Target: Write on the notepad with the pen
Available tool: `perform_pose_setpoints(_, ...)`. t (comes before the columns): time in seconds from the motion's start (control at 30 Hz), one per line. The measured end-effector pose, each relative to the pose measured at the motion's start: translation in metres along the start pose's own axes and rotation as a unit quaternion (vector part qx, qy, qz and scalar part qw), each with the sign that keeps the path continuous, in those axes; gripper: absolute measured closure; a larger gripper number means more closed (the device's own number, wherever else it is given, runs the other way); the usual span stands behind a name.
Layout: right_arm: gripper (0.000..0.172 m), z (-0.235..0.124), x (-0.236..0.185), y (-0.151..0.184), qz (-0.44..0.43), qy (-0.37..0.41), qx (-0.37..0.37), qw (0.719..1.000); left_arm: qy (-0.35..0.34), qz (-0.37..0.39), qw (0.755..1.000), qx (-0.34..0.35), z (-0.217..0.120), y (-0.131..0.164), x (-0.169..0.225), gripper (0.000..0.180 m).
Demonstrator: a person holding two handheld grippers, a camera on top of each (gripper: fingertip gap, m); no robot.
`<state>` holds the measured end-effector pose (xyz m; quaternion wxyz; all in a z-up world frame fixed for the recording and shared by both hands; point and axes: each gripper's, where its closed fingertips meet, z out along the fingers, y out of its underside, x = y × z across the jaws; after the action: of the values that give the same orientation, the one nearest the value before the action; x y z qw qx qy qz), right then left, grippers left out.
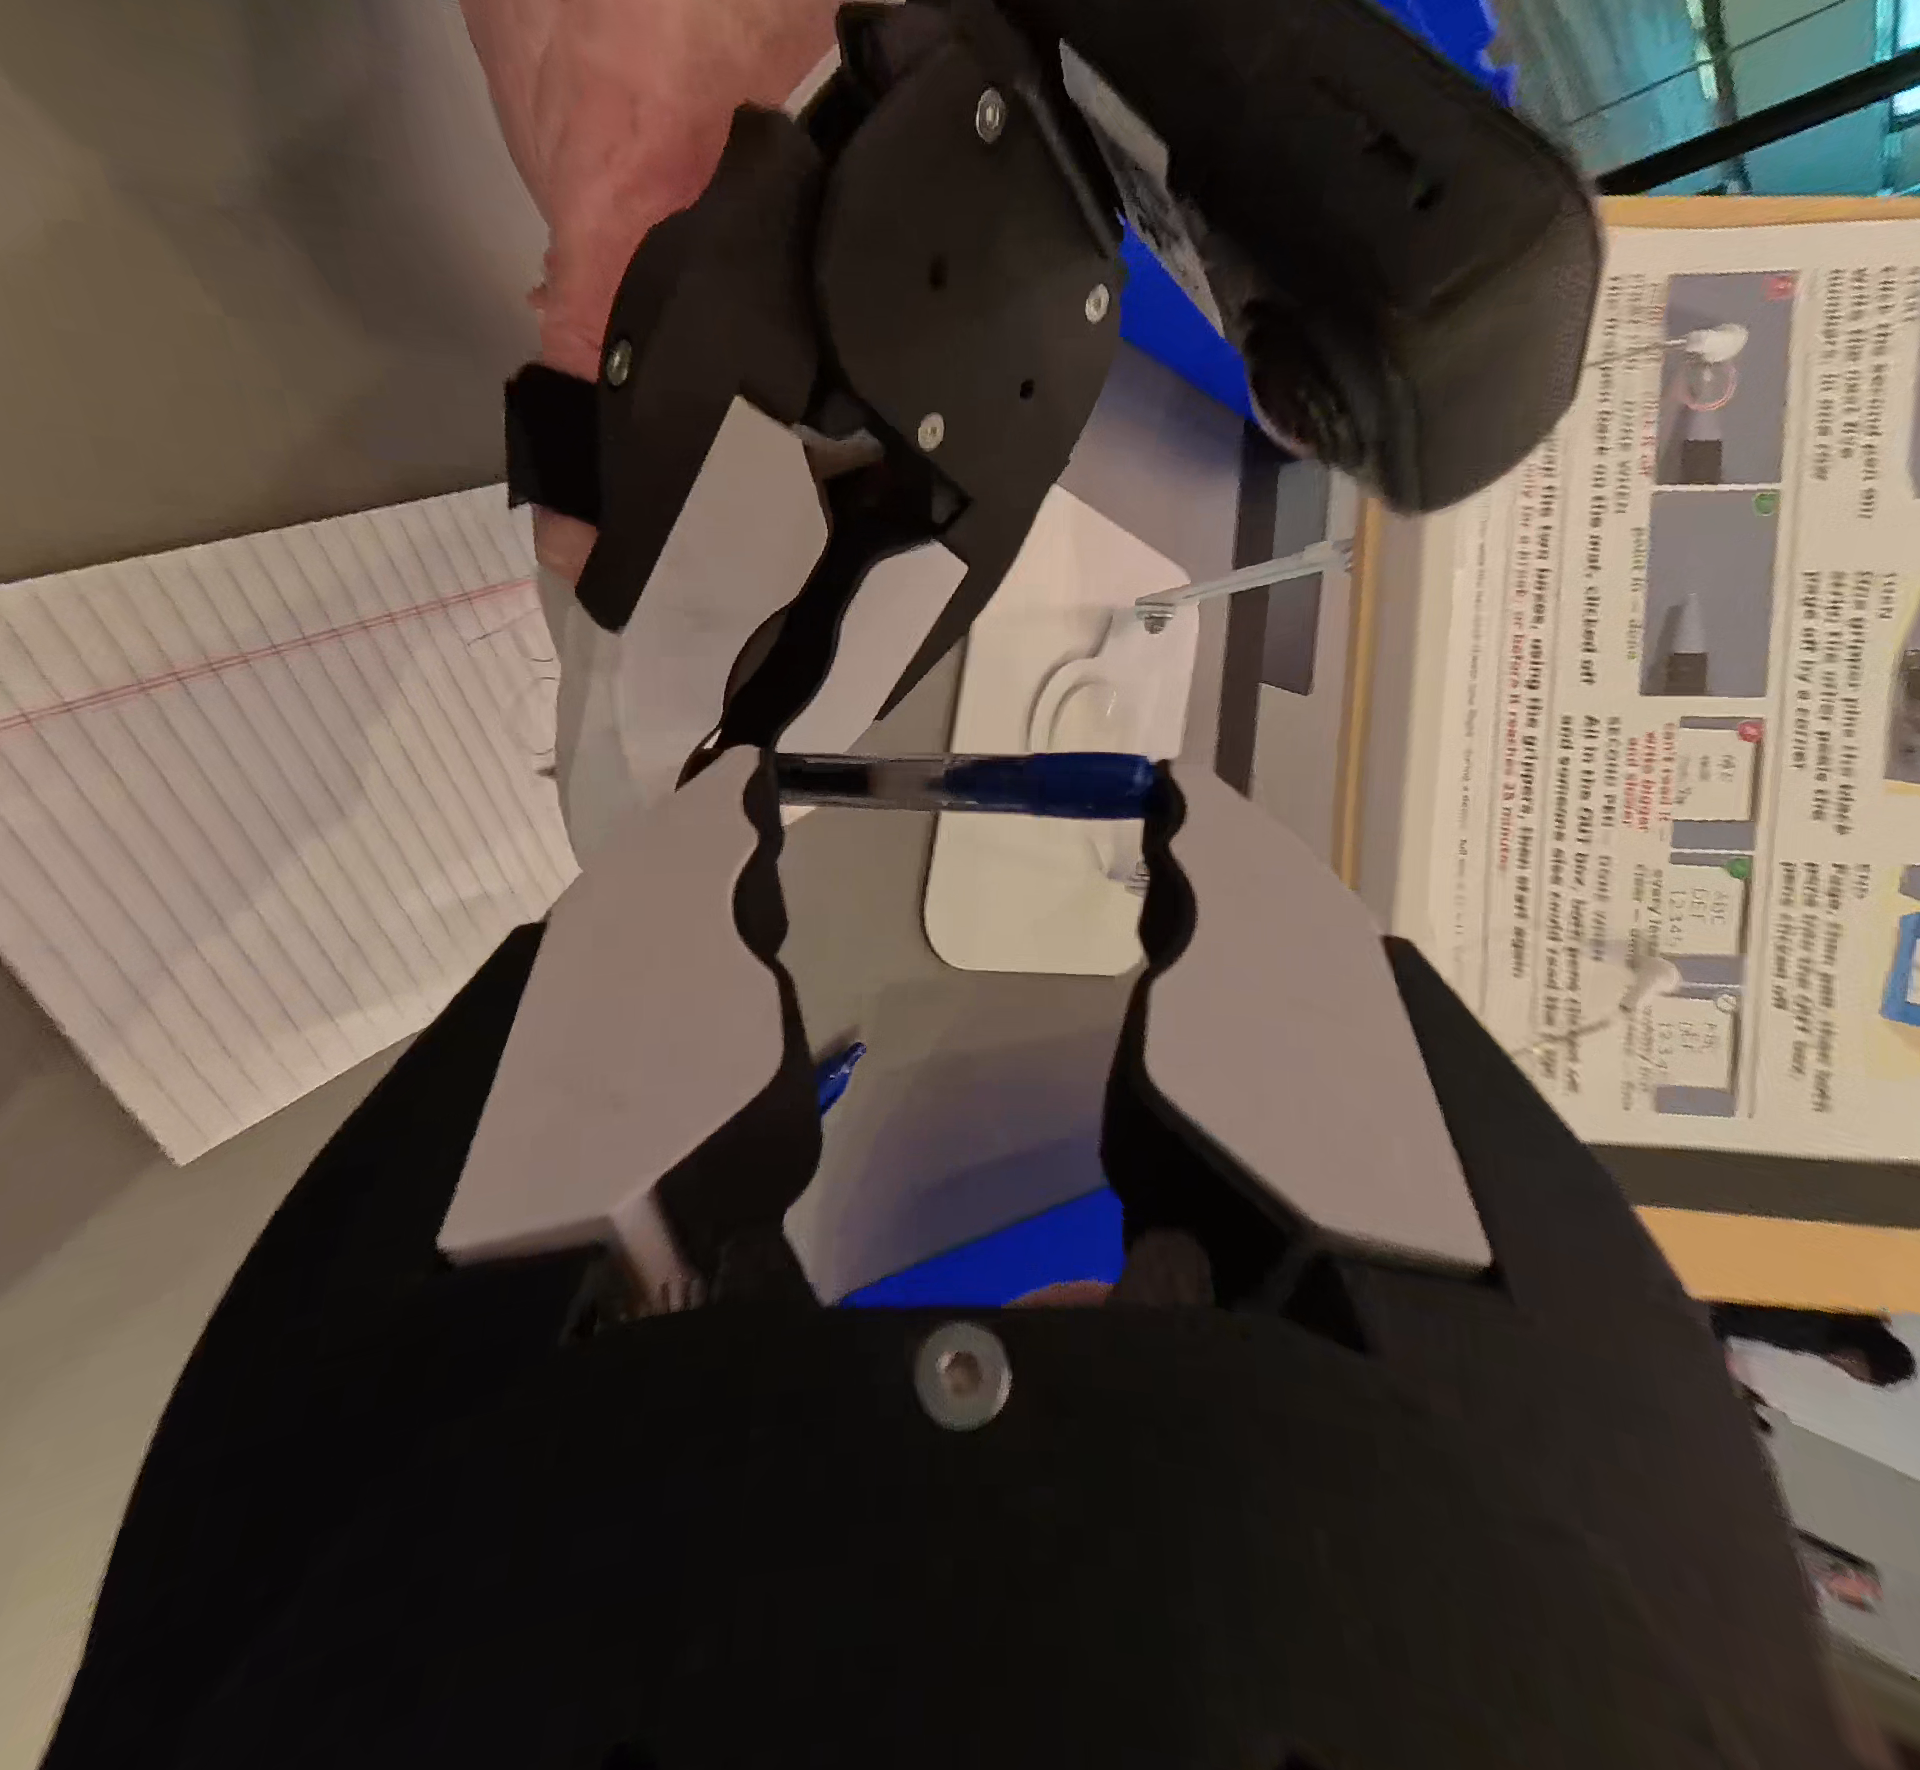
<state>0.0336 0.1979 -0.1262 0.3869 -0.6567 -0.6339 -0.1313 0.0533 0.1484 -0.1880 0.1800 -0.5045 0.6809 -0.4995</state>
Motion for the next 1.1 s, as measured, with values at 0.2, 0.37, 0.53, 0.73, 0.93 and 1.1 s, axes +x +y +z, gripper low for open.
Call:
perform_pose_setpoints(0.2,0.099,-0.015,0.019,0.002,0.138,-0.012,0.053,0.989,-0.017,0.002,1.000,0.018,-0.003,-0.011,-0.002,0.170)
perform_pose_setpoints(0.37,0.113,-0.009,0.000,0.005,0.356,-0.116,0.144,0.916,-0.094,0.020,0.995,-0.007,-0.012,-0.009,-0.016,0.170)
perform_pose_setpoints(0.53,0.134,0.009,-0.029,-0.004,0.427,-0.192,0.167,0.867,-0.172,0.060,0.981,-0.071,-0.009,-0.001,-0.024,0.170)
perform_pose_setpoints(0.73,0.156,0.015,-0.029,-0.001,0.463,-0.189,0.164,0.850,-0.220,0.095,0.963,-0.120,-0.011,0.007,-0.030,0.170)
perform_pose_setpoints(0.93,0.161,0.009,-0.021,0.000,0.467,-0.172,0.186,0.847,-0.203,0.095,0.970,-0.089,-0.009,-0.001,-0.025,0.166)
perform_pose_setpoints(1.1,0.162,-0.002,-0.007,-0.006,0.470,-0.144,0.266,0.829,-0.155,0.050,0.987,-0.005,-0.012,-0.018,-0.019,0.171)
